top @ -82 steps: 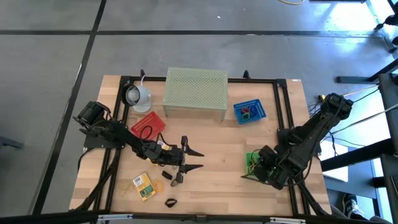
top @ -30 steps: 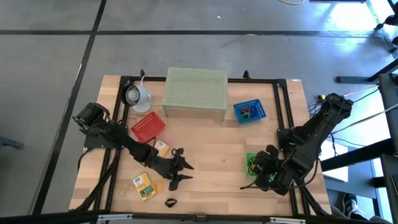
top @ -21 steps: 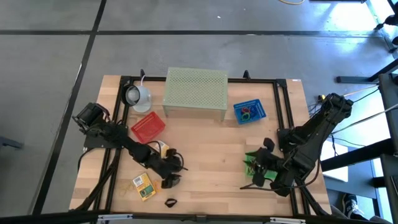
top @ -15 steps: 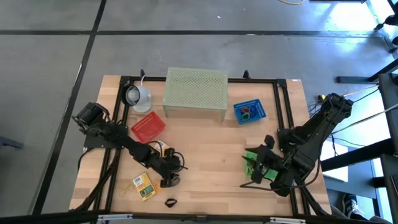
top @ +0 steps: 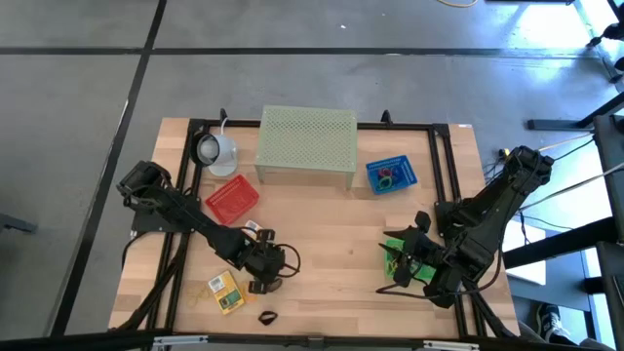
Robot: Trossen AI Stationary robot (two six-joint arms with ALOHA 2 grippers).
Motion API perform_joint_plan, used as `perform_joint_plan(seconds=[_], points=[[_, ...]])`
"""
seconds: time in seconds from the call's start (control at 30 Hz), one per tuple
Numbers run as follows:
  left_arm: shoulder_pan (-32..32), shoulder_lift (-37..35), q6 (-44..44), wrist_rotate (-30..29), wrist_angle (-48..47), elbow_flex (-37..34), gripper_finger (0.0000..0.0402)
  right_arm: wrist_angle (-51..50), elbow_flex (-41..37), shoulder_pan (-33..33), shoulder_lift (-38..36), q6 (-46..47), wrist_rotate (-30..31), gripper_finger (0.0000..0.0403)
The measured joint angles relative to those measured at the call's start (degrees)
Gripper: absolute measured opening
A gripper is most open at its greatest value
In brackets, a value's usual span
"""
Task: Pick & Place Office Desk Supplies
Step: Put the blue rubber band into the green bin
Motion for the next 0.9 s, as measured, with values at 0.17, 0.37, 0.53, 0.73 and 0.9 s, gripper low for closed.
perform_joint_plan(seconds=[0.17, 0.37, 0.53, 0.73, 0.9], points=[[0.0, 0.41, -3.83, -1.91, -4.93, 0.45, 0.0178, 0.01, 0.0, 0.0, 0.0, 0.02, -0.02, 0.0153], [0.04, 1.09, -4.47, -1.08, -4.34, 0.45, 0.0178, 0.08, 0.0, 0.0, 0.0, 0.13, -0.02, 0.0153], [0.04, 1.24, -4.29, -1.14, -3.45, 0.45, 0.0178, 0.08, 0.0, 0.0, 0.0, 0.13, 0.0, 0.0153], [0.04, 4.72, -4.03, -0.24, -2.29, 0.71, 0.0178, 0.11, 0.0, 0.0, 0.0, 0.13, -0.01, 0.0153], [0.04, 6.52, -3.18, 0.79, -2.58, 0.78, 0.0164, 0.15, 0.0, 0.0, 0.0, 0.13, 0.04, 0.0153]])
